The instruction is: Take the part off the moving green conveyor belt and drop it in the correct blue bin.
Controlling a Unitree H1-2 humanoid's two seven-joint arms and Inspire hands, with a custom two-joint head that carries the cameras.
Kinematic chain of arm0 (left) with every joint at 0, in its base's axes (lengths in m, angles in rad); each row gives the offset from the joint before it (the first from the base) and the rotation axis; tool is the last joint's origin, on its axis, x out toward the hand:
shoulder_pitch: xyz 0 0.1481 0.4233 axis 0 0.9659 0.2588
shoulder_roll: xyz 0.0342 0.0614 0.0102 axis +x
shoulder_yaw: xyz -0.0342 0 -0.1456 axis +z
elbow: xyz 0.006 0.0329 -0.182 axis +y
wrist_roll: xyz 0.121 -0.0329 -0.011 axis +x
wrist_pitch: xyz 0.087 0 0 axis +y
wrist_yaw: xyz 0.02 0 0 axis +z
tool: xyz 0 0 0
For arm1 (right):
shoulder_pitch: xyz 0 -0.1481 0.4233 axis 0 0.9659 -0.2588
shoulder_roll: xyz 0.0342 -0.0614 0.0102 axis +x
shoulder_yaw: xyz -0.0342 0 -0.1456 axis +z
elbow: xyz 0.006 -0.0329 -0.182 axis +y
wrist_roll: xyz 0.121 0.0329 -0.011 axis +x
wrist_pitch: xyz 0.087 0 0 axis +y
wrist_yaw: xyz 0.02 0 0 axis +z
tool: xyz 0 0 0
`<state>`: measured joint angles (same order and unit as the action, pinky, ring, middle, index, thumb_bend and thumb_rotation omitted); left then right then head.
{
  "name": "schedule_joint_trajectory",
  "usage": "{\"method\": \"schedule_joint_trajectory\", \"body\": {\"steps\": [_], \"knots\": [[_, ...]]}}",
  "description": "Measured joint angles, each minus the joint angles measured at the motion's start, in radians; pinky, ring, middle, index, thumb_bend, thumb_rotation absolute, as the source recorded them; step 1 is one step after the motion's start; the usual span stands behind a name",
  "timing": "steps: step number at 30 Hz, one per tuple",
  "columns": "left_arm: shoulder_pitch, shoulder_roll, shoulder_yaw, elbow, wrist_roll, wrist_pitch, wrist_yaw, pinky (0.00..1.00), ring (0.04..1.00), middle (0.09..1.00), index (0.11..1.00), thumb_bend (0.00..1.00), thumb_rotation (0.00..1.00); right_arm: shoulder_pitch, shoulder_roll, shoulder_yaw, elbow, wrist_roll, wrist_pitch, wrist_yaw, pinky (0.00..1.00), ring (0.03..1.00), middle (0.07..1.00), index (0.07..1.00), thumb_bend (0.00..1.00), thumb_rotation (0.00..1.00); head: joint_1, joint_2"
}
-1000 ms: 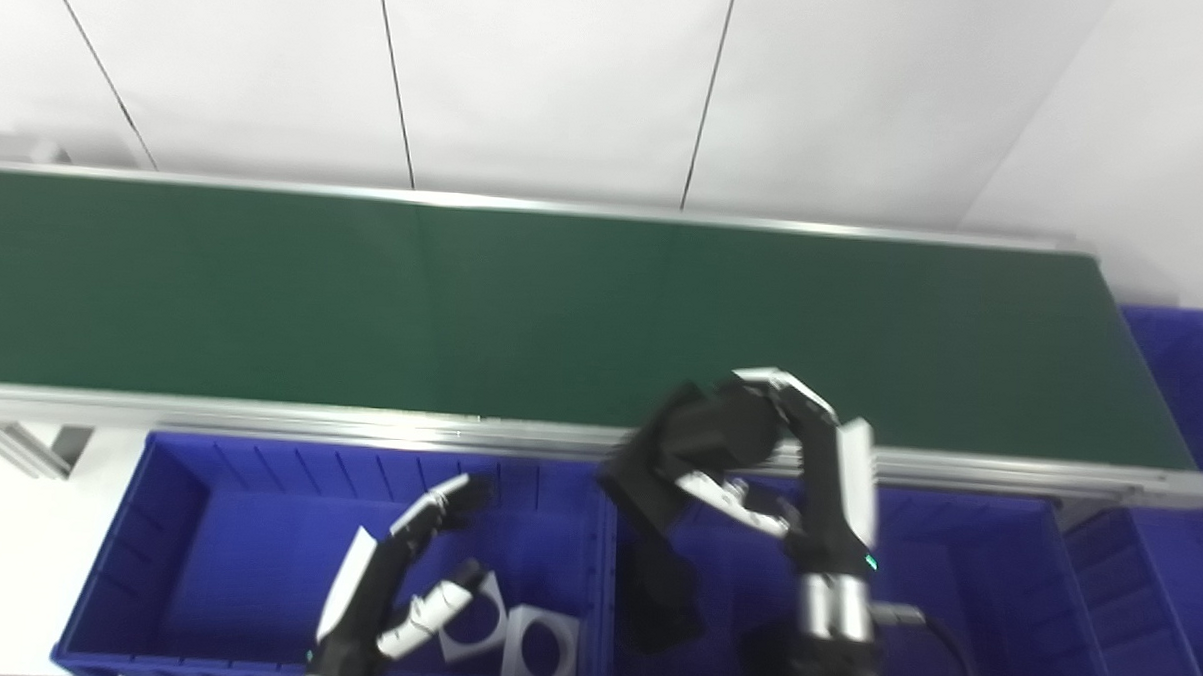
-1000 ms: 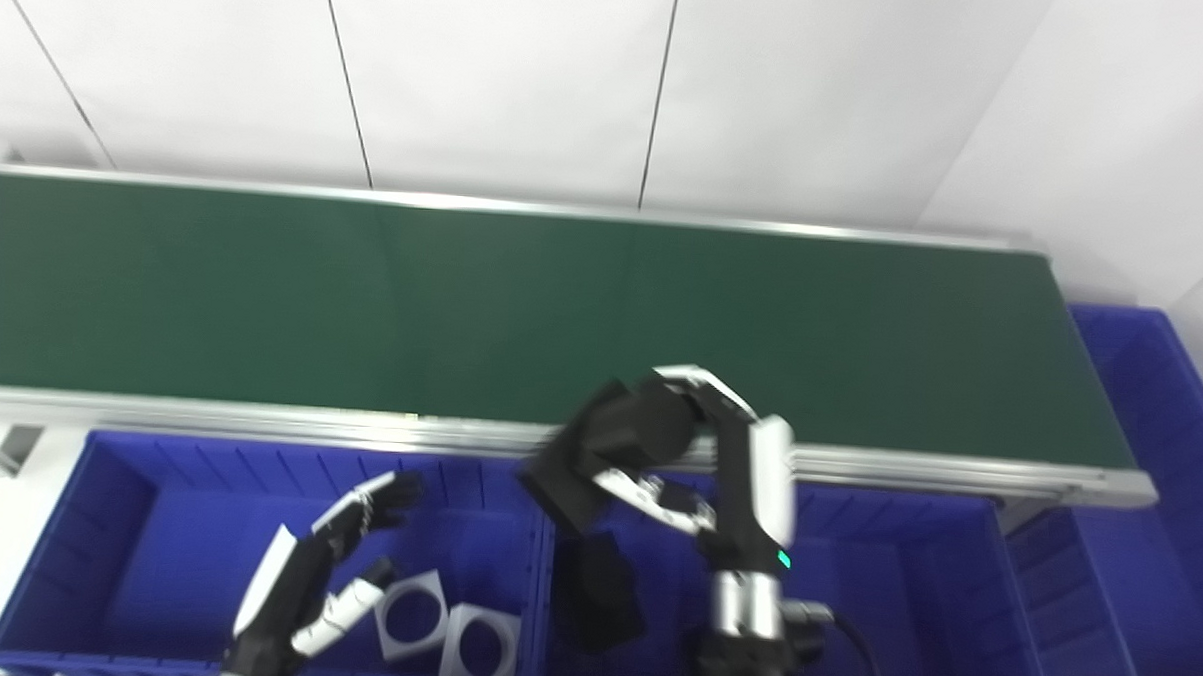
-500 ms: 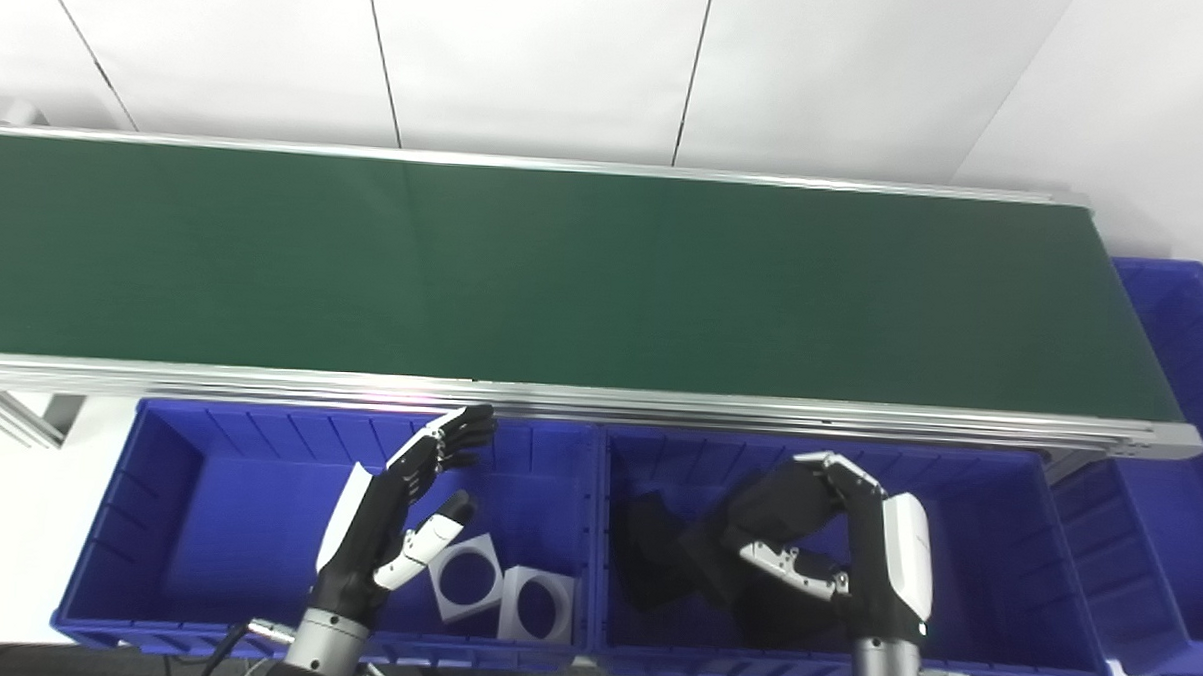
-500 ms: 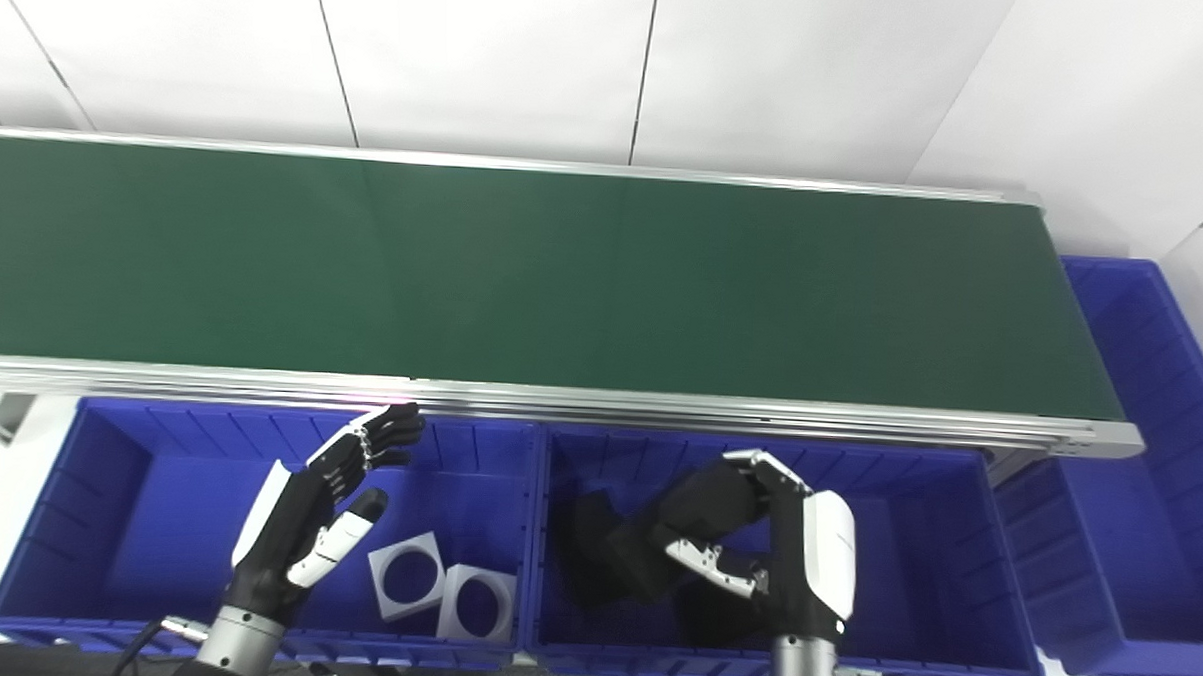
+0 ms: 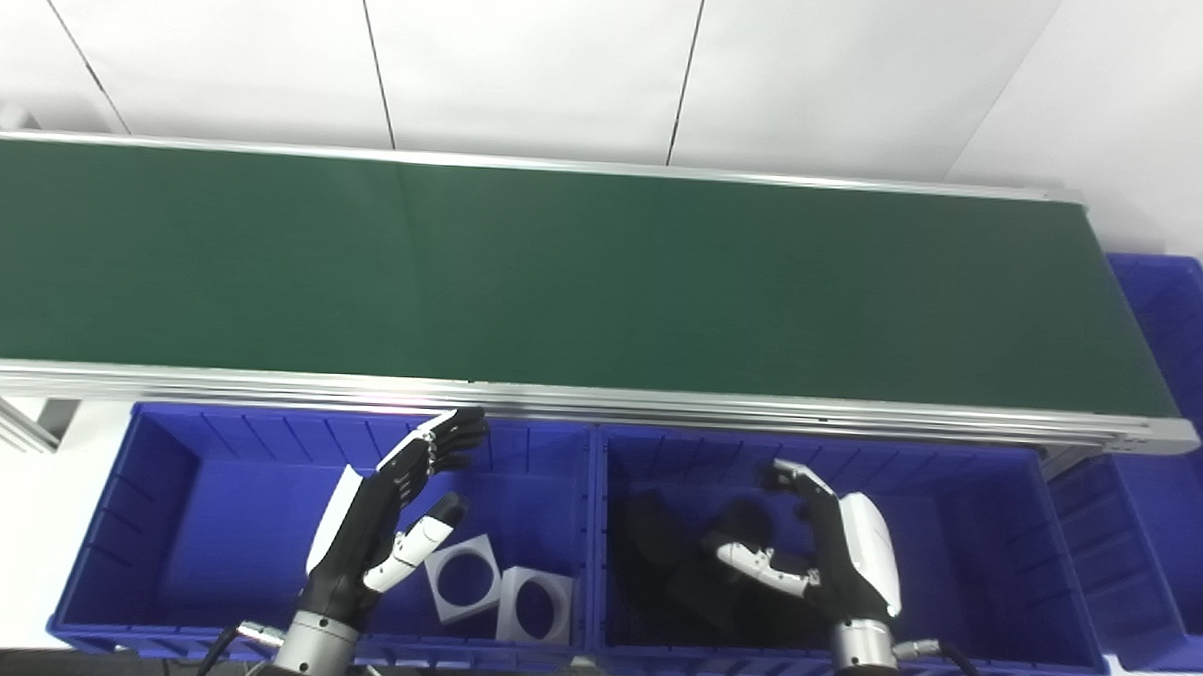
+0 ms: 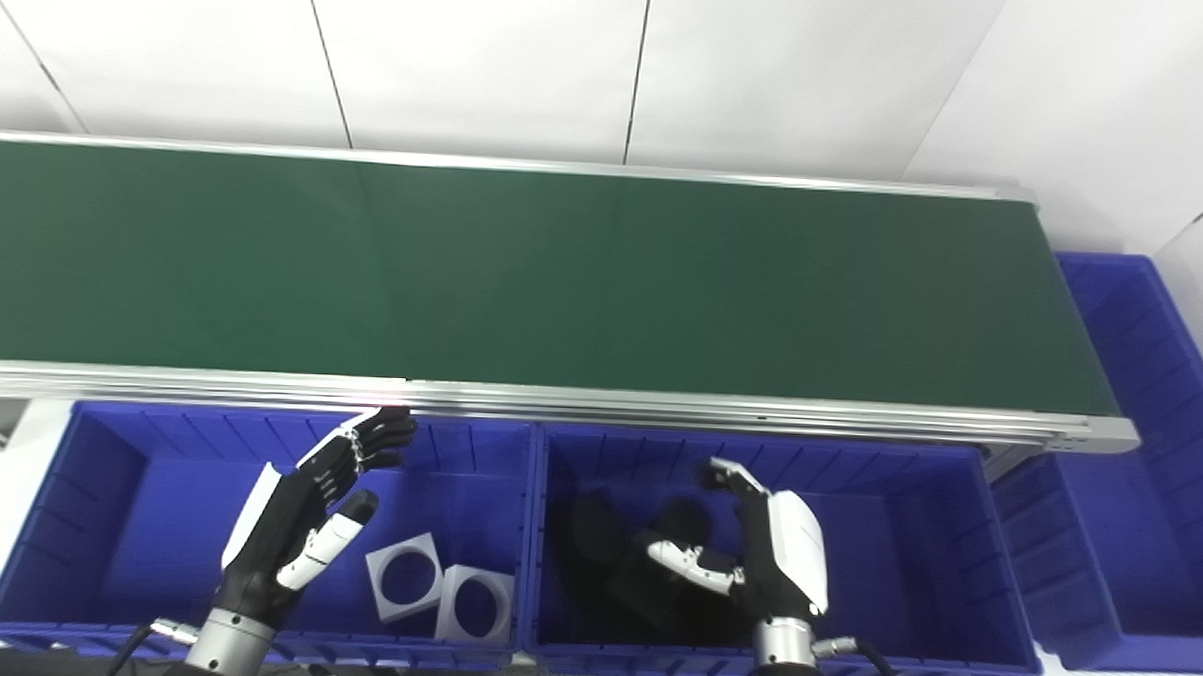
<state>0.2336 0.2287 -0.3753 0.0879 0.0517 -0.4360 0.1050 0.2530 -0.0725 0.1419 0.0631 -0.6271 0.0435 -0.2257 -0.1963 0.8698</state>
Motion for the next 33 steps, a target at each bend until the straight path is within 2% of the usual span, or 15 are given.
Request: {"method": "schedule_joint_trajectory", "body": {"steps": [3, 8, 13, 16, 17, 22, 26, 29, 33], "knots": [[0.0, 0.0, 0.014, 0.001, 0.0, 0.0, -0.012, 0.77, 0.815, 0.82, 0.827, 0.65, 0.83, 0.009, 0.01, 0.001, 0.002, 0.005, -0.047, -0.068, 0.87, 1.0, 1.0, 1.0, 0.78, 0.41, -0.003, -0.005], [-0.001, -0.003, 0.022, 0.001, 0.0, 0.0, -0.032, 0.77, 0.811, 0.816, 0.825, 0.64, 0.83, 0.021, 0.019, 0.008, -0.002, 0.0, -0.144, -0.172, 0.87, 0.999, 1.0, 1.0, 0.8, 0.52, -0.008, -0.008], [-0.001, -0.016, 0.035, 0.002, -0.007, 0.0, -0.052, 0.77, 0.811, 0.817, 0.824, 0.64, 0.83, 0.038, 0.023, 0.027, -0.054, -0.01, -0.174, -0.194, 0.88, 0.976, 1.0, 1.0, 0.8, 0.54, -0.005, -0.014], [-0.001, -0.027, 0.041, 0.002, -0.01, 0.0, -0.059, 0.78, 0.816, 0.822, 0.827, 0.64, 0.83, 0.05, 0.026, 0.038, -0.073, 0.022, -0.22, -0.194, 0.83, 0.914, 0.962, 0.98, 0.81, 0.56, -0.005, -0.015], [-0.001, -0.029, 0.042, 0.002, -0.009, 0.0, -0.063, 0.77, 0.817, 0.822, 0.827, 0.63, 0.83, 0.053, 0.028, 0.041, -0.073, 0.029, -0.232, -0.194, 0.77, 0.855, 0.913, 0.951, 0.84, 0.6, -0.005, -0.015], [0.0, -0.031, 0.049, 0.003, -0.005, 0.0, -0.068, 0.77, 0.815, 0.822, 0.83, 0.64, 0.83, 0.064, 0.026, 0.057, -0.059, 0.094, -0.34, -0.19, 0.71, 0.797, 0.851, 0.897, 0.87, 0.59, 0.002, -0.021], [-0.001, -0.032, 0.053, 0.005, -0.005, 0.0, -0.071, 0.77, 0.815, 0.82, 0.828, 0.63, 0.82, 0.064, 0.01, 0.076, -0.03, 0.22, -0.43, -0.134, 0.76, 0.82, 0.854, 0.894, 0.89, 0.54, 0.008, -0.025], [-0.001, -0.035, 0.057, 0.007, -0.01, 0.0, -0.077, 0.77, 0.812, 0.819, 0.826, 0.63, 0.81, 0.065, -0.005, 0.095, -0.016, 0.319, -0.444, -0.07, 0.78, 0.806, 0.846, 0.891, 0.89, 0.51, 0.014, -0.026], [-0.001, -0.039, 0.061, 0.01, -0.01, 0.0, -0.084, 0.76, 0.812, 0.823, 0.827, 0.63, 0.8, 0.063, -0.009, 0.097, 0.007, 0.367, -0.451, -0.027, 0.77, 0.808, 0.846, 0.885, 0.9, 0.51, 0.017, -0.026]]}}
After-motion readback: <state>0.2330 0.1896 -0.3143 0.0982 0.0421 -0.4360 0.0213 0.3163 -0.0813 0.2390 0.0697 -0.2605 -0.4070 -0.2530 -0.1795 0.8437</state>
